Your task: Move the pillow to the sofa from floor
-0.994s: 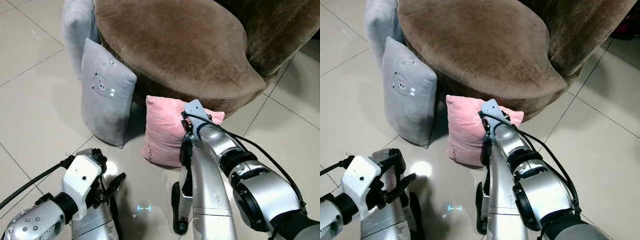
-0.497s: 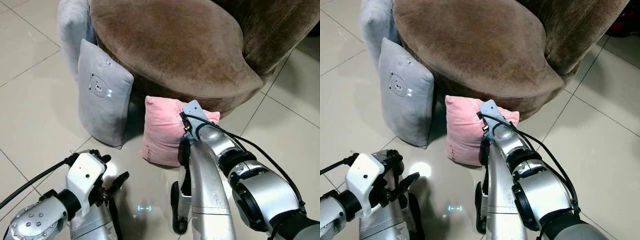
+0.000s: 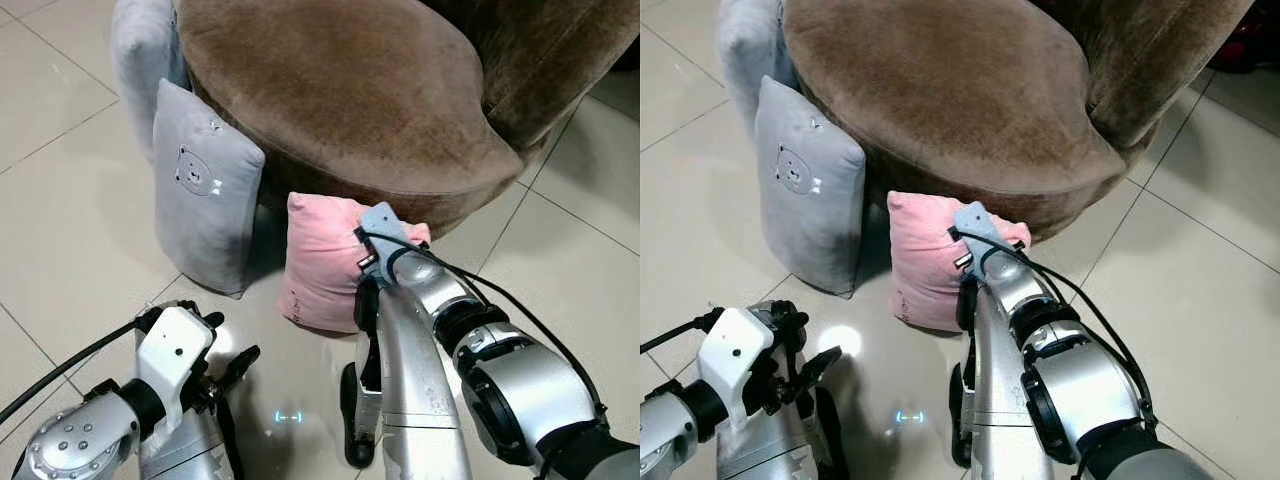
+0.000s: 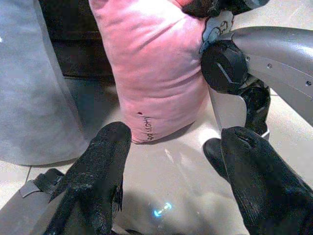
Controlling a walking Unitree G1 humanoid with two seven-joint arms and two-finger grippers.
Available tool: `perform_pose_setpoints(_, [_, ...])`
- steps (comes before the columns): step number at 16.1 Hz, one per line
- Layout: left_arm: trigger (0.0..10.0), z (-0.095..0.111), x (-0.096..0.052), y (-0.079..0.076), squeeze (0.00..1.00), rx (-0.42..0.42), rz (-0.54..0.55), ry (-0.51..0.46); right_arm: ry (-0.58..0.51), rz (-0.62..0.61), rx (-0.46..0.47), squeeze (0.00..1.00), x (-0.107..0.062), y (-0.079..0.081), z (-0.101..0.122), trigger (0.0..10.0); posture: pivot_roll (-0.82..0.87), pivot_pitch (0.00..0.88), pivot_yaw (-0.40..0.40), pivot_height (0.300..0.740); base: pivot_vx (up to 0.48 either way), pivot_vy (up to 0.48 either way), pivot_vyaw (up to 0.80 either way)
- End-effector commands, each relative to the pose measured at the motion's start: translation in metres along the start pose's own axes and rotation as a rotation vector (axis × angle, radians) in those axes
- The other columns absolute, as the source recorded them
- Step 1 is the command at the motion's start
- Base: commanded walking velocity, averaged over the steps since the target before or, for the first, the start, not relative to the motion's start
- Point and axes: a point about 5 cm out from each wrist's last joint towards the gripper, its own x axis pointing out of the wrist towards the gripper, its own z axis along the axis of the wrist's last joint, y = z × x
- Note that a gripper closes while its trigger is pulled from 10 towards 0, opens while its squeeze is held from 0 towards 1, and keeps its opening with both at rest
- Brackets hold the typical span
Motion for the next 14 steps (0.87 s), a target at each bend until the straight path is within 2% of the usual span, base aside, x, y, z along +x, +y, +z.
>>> perform_pose_setpoints(1, [10.0, -0.003, -0.001, -0.002, 0.00, -0.007, -0.010, 0.005, 0.062, 0.049, -0.011, 0.00, -0.001, 0.010, -0.019, 0.0, -0.04, 0.251, -0.104, 0.431, 0.000, 0.000, 0.00])
perform_pose_setpoints(4, [10.0, -0.003, 0.002, -0.001, 0.00, -0.005, 0.006, -0.002, -0.033, 0.142, -0.038, 0.00, -0.002, 0.025, -0.012, 0.0, -0.03, 0.225, -0.110, 0.431, 0.000, 0.000, 0.00])
perform_pose_setpoints(6, [10.0, -0.002, 0.005, 0.003, 0.00, 0.005, 0.033, -0.017, -0.179, 0.243, -0.034, 0.00, -0.005, 0.033, 0.002, 0.0, -0.01, 0.189, -0.118, 0.431, 0.000, 0.000, 0.00])
perform_pose_setpoints(8, [10.0, -0.001, 0.009, 0.008, 0.00, 0.015, 0.055, -0.026, -0.267, 0.316, 0.000, 0.00, -0.007, 0.034, 0.013, 0.0, -0.01, 0.156, -0.120, 0.431, 0.000, 0.000, 0.00])
perform_pose_setpoints(10, [10.0, 0.000, 0.012, 0.013, 0.00, 0.026, 0.077, -0.040, -0.362, 0.370, 0.030, 0.00, -0.012, 0.028, 0.025, 0.0, -0.01, 0.117, -0.116, 0.431, 0.000, 0.000, 0.00])
perform_pose_setpoints(12, [10.0, 0.002, 0.017, 0.015, 0.00, 0.031, 0.090, -0.059, -0.490, 0.410, 0.108, 0.00, -0.020, 0.017, 0.038, 0.0, -0.01, 0.076, -0.110, 0.431, 0.000, 0.000, 0.00])
perform_pose_setpoints(13, [10.0, 0.002, 0.018, 0.017, 0.00, 0.031, 0.093, -0.062, -0.518, 0.420, 0.131, 0.00, -0.023, 0.014, 0.041, 0.0, 0.00, 0.058, -0.108, 0.431, 0.000, 0.000, 0.00])
perform_pose_setpoints(14, [10.0, 0.001, 0.021, 0.017, 0.00, 0.030, 0.108, -0.072, -0.629, 0.449, 0.250, 0.00, -0.040, -0.002, 0.046, 0.0, 0.00, 0.024, -0.106, 0.431, 0.000, 0.000, 0.00])
